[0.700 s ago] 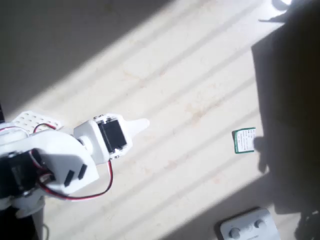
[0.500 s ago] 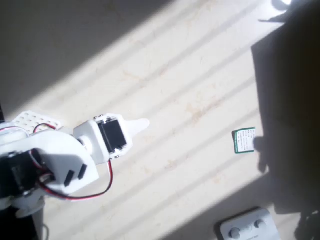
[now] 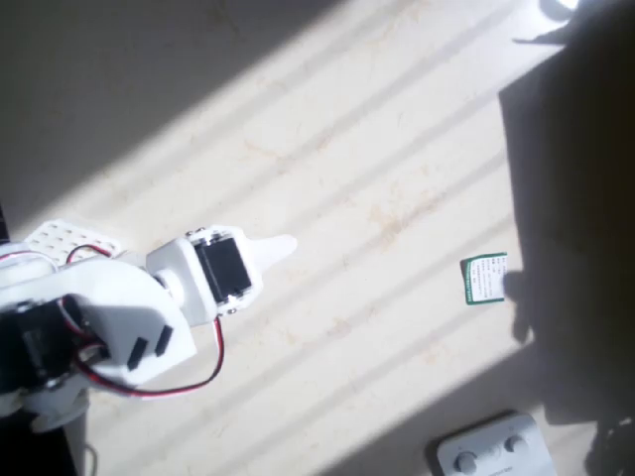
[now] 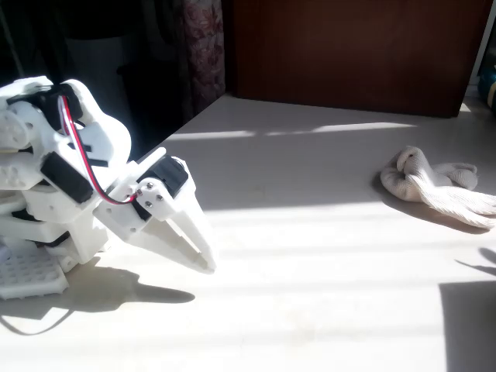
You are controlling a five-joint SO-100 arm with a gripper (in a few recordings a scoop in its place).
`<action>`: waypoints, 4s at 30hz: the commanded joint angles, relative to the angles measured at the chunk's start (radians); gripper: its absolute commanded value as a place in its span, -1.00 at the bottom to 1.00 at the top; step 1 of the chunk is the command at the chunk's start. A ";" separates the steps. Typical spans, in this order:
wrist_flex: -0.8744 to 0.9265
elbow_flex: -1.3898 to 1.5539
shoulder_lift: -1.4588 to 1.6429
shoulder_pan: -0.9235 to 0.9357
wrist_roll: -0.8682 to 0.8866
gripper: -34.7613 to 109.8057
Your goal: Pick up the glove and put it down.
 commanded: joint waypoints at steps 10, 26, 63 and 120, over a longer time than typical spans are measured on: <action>0.003 -0.017 0.006 0.008 -0.005 -0.52; 0.003 -0.017 0.006 0.003 -0.006 -0.52; -0.009 -0.020 0.008 0.006 -0.006 -0.51; -0.133 -2.385 -2.485 -0.549 0.005 -0.51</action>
